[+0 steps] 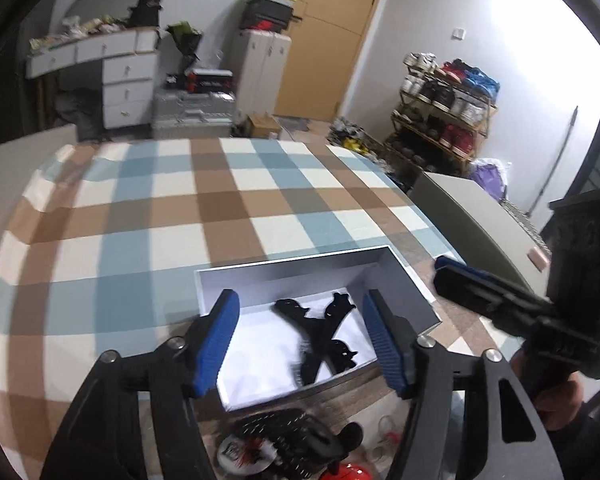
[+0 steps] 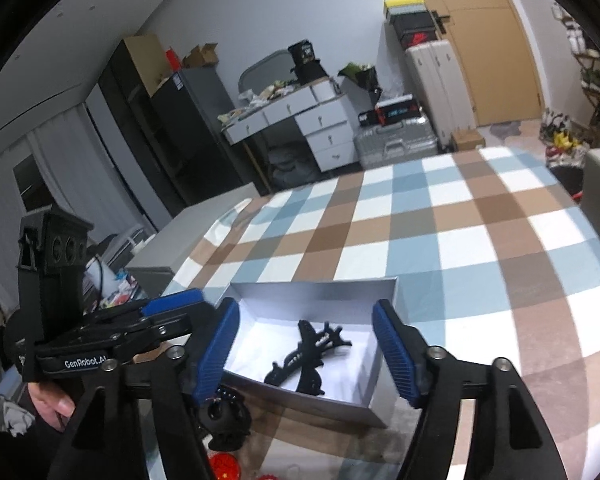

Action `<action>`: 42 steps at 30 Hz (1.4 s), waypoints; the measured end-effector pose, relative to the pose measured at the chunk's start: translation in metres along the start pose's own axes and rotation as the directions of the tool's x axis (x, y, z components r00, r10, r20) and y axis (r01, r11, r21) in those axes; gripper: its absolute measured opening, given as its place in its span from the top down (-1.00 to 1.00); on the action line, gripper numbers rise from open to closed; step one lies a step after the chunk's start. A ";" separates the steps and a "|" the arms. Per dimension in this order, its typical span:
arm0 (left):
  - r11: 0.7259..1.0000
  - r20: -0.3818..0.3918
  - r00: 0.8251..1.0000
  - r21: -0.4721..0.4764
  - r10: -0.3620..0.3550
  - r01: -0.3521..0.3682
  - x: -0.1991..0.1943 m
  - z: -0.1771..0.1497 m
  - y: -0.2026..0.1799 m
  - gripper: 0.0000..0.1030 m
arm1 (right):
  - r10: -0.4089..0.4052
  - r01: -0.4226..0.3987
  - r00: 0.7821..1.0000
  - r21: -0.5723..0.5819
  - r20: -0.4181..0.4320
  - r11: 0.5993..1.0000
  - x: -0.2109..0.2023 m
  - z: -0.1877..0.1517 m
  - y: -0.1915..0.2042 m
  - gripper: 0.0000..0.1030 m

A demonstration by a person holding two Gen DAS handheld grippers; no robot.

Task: Organize jewelry
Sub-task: 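Carry both clips over the grey box and open both tools to drop them, then withdraw both tools from the box back toward the remaining items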

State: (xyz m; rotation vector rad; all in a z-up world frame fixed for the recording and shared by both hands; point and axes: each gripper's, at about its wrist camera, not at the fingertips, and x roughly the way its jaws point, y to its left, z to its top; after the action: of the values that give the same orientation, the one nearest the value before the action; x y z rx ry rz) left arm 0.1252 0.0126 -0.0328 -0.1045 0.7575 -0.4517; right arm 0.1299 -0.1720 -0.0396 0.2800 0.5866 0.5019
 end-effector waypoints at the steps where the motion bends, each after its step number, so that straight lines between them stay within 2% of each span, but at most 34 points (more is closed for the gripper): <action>1: 1.000 0.006 1.000 0.002 0.019 -0.019 -0.003 -0.001 0.000 -0.18 | -0.001 0.001 1.000 -0.003 0.011 1.000 -0.003 0.000 0.001 -0.42; 4: 0.998 0.028 0.997 0.000 0.067 -0.067 -0.010 -0.002 0.000 -0.23 | -0.003 0.003 0.999 -0.013 0.034 1.000 -0.013 0.002 0.006 -0.52; 7: 0.994 0.059 0.992 -0.006 0.113 -0.113 -0.020 -0.004 -0.002 -0.46 | -0.007 0.009 0.998 -0.032 0.059 0.999 -0.022 0.001 0.014 -0.65; 10: 0.989 0.087 0.985 -0.013 0.149 -0.148 -0.028 -0.006 -0.003 -0.56 | -0.006 0.010 0.997 -0.052 0.082 0.999 -0.031 0.000 0.021 -0.74; 15: 0.976 0.116 0.969 -0.011 0.217 -0.217 -0.037 -0.010 -0.004 -0.61 | 0.002 0.007 0.994 -0.080 0.108 0.997 -0.041 -0.002 0.033 -0.96; 18: 0.971 0.112 0.965 -0.018 0.237 -0.237 -0.042 -0.014 -0.003 -0.65 | 0.016 -0.004 0.993 -0.105 0.118 0.994 -0.047 -0.006 0.041 -0.98; 23: 0.963 0.122 0.955 -0.042 0.270 -0.267 -0.053 -0.025 -0.002 -0.67 | 0.037 -0.025 0.994 -0.118 0.099 0.993 -0.050 -0.012 0.049 -1.00; 26: 0.957 0.126 0.949 -0.058 0.289 -0.284 -0.057 -0.032 0.001 -0.78 | 0.043 -0.032 0.995 -0.119 0.088 0.992 -0.051 -0.018 0.053 -1.00; 29: 0.943 0.141 0.933 -0.082 0.331 -0.322 -0.064 -0.041 0.006 -0.93 | 0.054 -0.045 0.997 -0.127 0.064 0.991 -0.048 -0.025 0.058 -1.00; 31: 0.931 0.149 0.920 -0.105 0.363 -0.350 -0.069 -0.049 0.011 -0.97 | 0.065 -0.061 0.997 -0.128 0.032 0.990 -0.043 -0.031 0.062 -1.00; 33: 0.924 0.142 0.915 -0.118 0.377 -0.363 -0.071 -0.057 0.015 -0.97 | 0.072 -0.071 0.997 -0.128 0.006 0.989 -0.037 -0.037 0.064 -1.00; 42: 0.904 0.051 0.914 -0.179 0.402 -0.388 -0.069 -0.094 0.041 -0.97 | 0.088 -0.102 0.988 -0.107 -0.129 0.989 -0.006 -0.064 0.073 -1.00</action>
State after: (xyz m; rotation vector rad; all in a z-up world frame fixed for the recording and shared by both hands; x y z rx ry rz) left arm 0.0317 0.0862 -0.0673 -0.1211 0.7082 0.0055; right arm 0.0605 -0.1067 -0.0600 0.1704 0.6654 0.6462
